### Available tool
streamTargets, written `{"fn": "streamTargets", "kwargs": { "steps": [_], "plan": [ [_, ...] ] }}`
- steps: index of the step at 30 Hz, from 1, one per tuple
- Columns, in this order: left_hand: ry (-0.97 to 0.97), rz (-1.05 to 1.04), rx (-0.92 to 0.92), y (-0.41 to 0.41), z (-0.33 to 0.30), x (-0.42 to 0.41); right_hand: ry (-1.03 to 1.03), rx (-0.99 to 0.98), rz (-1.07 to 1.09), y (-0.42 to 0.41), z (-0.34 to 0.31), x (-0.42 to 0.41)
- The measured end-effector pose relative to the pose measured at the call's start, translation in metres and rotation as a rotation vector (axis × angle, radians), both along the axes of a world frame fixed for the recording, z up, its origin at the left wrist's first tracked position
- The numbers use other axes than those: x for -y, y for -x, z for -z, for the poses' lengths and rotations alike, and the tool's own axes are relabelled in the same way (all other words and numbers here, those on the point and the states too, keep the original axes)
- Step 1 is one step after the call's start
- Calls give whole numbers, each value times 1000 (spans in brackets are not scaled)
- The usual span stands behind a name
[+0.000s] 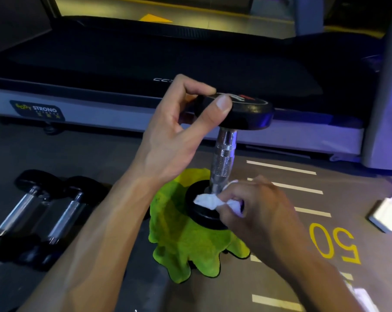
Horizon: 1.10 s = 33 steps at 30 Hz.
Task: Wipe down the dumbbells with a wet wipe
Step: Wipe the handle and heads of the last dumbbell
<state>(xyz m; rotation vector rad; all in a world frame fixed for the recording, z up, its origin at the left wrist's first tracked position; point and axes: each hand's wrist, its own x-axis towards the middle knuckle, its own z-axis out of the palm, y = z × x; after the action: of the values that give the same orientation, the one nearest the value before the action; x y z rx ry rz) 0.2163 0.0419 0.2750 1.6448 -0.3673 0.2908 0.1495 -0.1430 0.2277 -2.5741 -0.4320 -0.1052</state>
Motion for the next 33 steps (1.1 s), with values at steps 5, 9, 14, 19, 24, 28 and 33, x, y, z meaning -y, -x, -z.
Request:
{"fn": "streamTargets", "kwargs": {
  "steps": [5,9,14,19,24,28,33],
  "plan": [
    [-2,10,4,-1,1,0,-60,-15,126,-4,11,22],
    [8,12,32,-1,2,3,-141,29,85,-3,9,7],
    [-14,46,49,0,0,4,-27,154,18,0,6,-31],
    [-20,43,30,-2,0,-5,-200,50,23,-1,13,-4],
    [-42,114,5,-4,-6,-6,-314,-52,38,-5,16,19],
    [-114,33,29,-4,-13,-3,-356,-37,-2,-2,16,13],
    [-154,-91,32,-1,-10,-6,-341,-34,-63,0,15,0]
  ]
}}
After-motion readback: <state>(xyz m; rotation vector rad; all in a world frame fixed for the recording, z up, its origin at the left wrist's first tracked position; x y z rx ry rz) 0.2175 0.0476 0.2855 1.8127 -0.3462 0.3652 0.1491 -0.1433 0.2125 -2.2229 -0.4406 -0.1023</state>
